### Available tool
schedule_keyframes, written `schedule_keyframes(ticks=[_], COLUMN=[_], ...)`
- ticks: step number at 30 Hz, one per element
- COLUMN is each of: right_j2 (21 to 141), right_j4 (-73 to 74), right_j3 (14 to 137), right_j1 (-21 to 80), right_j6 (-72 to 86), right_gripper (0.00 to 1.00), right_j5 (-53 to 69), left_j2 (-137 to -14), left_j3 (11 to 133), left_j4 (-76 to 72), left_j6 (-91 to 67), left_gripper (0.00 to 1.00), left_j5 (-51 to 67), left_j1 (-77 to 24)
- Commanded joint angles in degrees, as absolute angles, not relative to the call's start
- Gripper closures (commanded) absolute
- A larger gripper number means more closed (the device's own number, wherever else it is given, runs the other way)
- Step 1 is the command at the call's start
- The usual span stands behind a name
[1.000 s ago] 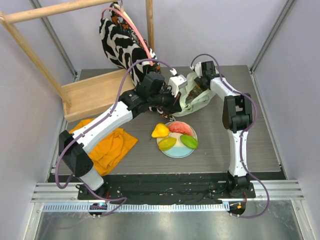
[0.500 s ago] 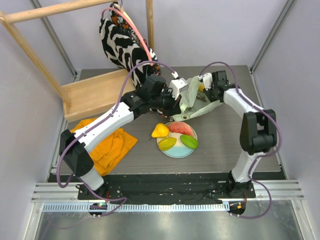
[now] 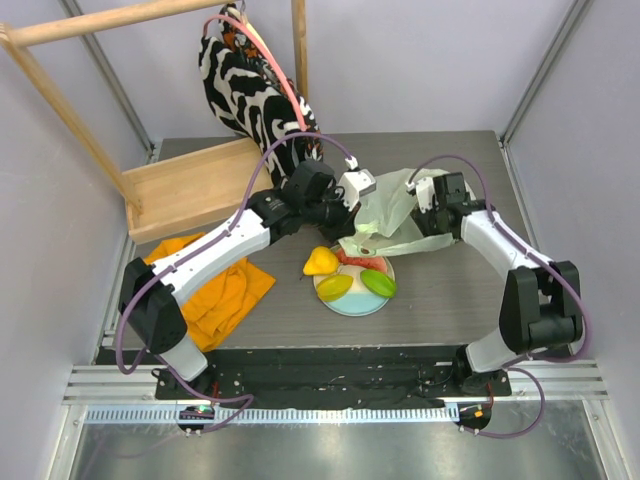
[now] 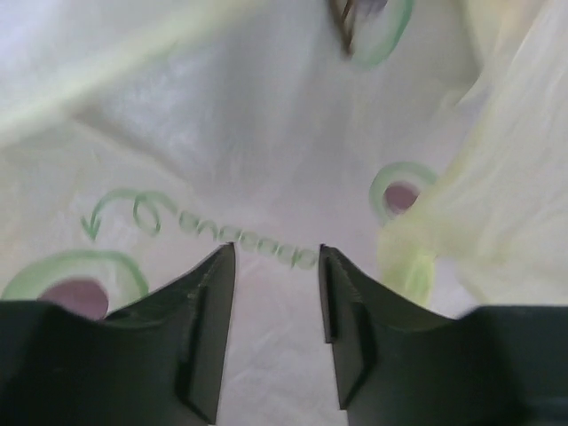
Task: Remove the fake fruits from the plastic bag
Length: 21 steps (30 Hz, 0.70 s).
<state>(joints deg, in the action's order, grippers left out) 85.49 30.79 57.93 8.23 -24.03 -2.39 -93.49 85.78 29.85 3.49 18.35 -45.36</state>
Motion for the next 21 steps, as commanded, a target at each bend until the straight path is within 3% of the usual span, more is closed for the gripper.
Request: schedule_keyframes(ticks=[1, 5, 21], right_j2=[91.46, 97.2, 113.27], right_j4=[27.25, 26.72, 20.74], right_j3=[68.89, 75.93, 92.01], right_j1=[8.17, 8.26, 8.35], right_j6=[-26.71, -33.2, -34.28], right_gripper=[0.37, 0.27, 0.22], right_j5=[-3.69, -7.46, -13.88], left_j2=[-93.25, -93.52, -96.67], left_j3=[87.71, 88.42, 90.35], left_j4=[28.3, 28.65, 28.91], left_j6=[3.78, 4.3, 4.57], left_gripper=[1.0, 1.0, 1.0], left_j5=[18.1, 18.37, 18.81], left_j1=[-45.62, -45.7, -45.62])
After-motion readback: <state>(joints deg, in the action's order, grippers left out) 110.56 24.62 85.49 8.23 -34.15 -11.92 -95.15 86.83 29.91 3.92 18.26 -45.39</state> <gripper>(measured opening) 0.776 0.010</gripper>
